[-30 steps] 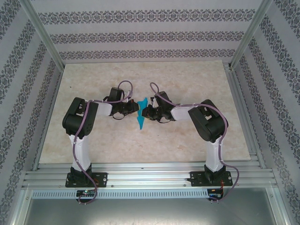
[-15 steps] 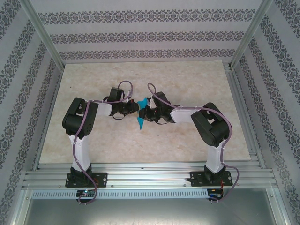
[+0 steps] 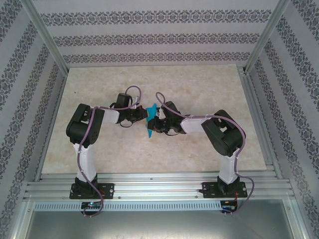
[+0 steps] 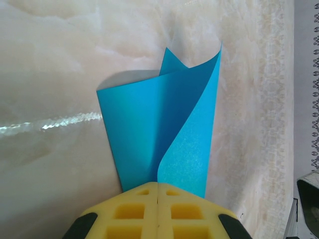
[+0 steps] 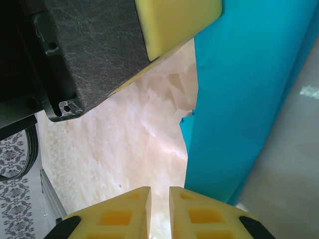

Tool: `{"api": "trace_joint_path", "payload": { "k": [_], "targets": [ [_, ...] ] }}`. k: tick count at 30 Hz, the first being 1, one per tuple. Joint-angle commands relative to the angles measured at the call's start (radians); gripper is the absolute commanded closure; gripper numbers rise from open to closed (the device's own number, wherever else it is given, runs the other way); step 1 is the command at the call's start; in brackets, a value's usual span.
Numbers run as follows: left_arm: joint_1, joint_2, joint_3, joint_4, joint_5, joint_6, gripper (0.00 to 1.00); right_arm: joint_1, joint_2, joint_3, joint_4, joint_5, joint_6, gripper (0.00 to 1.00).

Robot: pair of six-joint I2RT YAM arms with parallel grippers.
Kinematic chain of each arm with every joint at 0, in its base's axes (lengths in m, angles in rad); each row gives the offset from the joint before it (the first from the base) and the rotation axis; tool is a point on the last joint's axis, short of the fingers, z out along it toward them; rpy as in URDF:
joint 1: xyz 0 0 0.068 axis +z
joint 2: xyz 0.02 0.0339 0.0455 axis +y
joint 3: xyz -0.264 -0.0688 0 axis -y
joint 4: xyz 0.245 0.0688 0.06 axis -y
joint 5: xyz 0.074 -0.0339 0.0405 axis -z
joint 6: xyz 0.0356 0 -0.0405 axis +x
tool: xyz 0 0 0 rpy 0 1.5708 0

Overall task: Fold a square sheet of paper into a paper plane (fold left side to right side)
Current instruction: Fold the wing for the fifth time at the center of the table.

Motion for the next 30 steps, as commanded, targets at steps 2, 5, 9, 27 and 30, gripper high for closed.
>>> {"api": "trace_joint_path", "payload": {
  "k": [2,5,9,27,30],
  "targets": [
    [0.007,0.027,-0.035,-0.043,-0.114,0.005,1.00,0.016,0.015,-0.002,0.043,0.008,0.014,0.83],
    [0.008,0.029,-0.034,-0.041,-0.112,0.005,1.00,0.016,0.021,-0.003,0.041,0.008,0.014,0.83],
    [0.010,0.028,-0.035,-0.040,-0.115,0.001,1.00,0.019,0.028,0.003,0.039,0.005,0.015,0.83],
    [0.026,0.029,-0.038,-0.038,-0.118,-0.003,1.00,0.034,0.062,0.032,-0.019,0.011,-0.005,0.83],
    [0.031,0.029,-0.038,-0.038,-0.117,-0.003,1.00,0.038,0.066,0.033,-0.044,0.018,-0.008,0.83]
  ]
}}
